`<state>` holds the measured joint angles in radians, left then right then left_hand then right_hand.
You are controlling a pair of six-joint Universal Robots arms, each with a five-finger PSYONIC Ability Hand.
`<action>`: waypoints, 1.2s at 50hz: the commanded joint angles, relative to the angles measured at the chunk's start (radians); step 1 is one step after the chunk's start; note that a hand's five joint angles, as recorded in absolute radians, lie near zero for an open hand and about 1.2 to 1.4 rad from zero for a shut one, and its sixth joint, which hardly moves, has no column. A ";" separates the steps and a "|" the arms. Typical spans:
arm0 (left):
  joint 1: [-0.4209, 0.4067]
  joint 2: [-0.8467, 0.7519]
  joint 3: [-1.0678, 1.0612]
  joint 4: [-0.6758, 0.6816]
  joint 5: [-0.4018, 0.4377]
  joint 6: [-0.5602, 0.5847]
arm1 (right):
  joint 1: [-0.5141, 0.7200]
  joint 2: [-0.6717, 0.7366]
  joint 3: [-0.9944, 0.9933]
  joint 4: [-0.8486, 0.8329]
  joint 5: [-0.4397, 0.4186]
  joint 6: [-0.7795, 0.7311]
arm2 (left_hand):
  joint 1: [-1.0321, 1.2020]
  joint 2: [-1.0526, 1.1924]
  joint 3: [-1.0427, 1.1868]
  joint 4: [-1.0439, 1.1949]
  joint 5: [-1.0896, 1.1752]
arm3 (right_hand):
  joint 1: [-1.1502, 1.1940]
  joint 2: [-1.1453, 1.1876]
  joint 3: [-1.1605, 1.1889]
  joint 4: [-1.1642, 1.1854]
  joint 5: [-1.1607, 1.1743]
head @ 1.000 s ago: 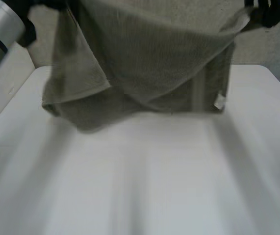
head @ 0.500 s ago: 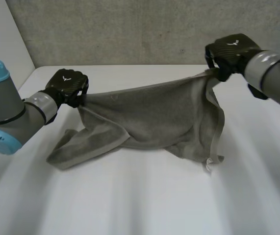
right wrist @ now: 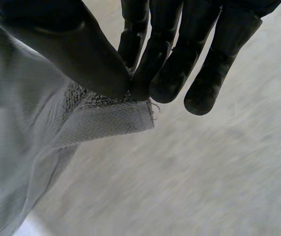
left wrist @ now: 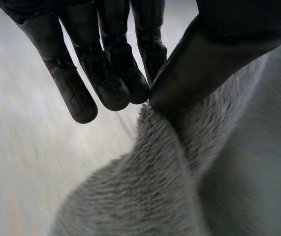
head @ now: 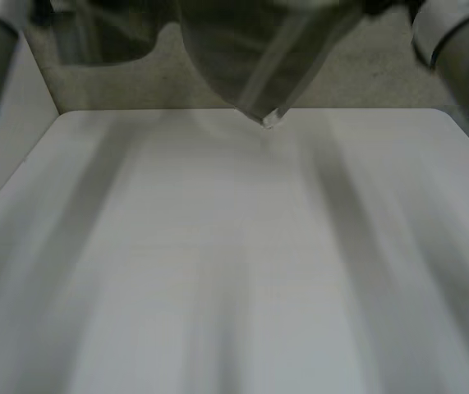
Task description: Fold the towel.
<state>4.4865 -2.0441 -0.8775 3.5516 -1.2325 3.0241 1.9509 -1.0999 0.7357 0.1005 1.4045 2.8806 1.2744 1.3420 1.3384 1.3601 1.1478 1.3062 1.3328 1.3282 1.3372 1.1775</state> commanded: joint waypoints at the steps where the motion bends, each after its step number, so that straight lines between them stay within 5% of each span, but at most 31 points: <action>1: 0.045 -0.016 -0.406 0.030 0.099 0.155 | -0.006 -0.107 0.406 -0.063 -0.097 -0.059 | 0.122 0.054 0.058 0.036 0.074 | 0.090 0.063 0.068 0.059 0.044; 7: 0.057 -0.088 -0.618 0.122 0.105 0.346 | -0.006 -0.204 0.692 -0.160 -0.119 -0.075 | 0.122 0.054 0.058 0.036 0.074 | 0.090 0.063 0.068 0.059 0.044; 13: 0.059 -0.133 -0.635 0.127 0.099 0.386 | -0.004 -0.242 0.837 -0.245 -0.125 -0.076 | 0.122 0.054 0.058 0.036 0.074 | 0.090 0.063 0.068 0.059 0.044; 26: 0.059 -0.194 -0.632 0.139 0.050 0.392 | -0.012 -0.242 0.791 -0.231 -0.111 -0.070 | 0.122 0.054 0.058 0.036 0.074 | 0.090 0.063 0.068 0.059 0.044; 29: 0.059 -0.217 -0.623 0.139 0.028 0.392 | -0.026 -0.242 0.785 -0.214 -0.110 -0.069 | -0.092 -0.160 -0.156 -0.178 -0.140 | 0.090 0.063 0.068 0.059 0.044; 31: 0.057 -0.247 -0.604 0.139 0.010 0.392 | -0.037 -0.242 0.784 -0.206 -0.111 -0.069 | -0.455 -0.522 -0.519 -0.540 -0.502 | 0.090 0.063 0.068 0.059 0.044; 60: 0.085 -0.315 -0.537 0.138 -0.094 0.512 | -0.136 -0.232 0.723 -0.151 -0.099 -0.060 | -0.509 -0.577 -0.573 -0.595 -0.557 | 0.090 0.063 0.068 0.059 0.044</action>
<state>4.5588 -2.3533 -1.4303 3.6902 -1.3194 3.5398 1.8275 -1.3360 1.4667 -0.0535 1.3057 2.8211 0.7899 0.7879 0.7987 0.7920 0.5938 1.3062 1.3330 1.3283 1.3372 1.1774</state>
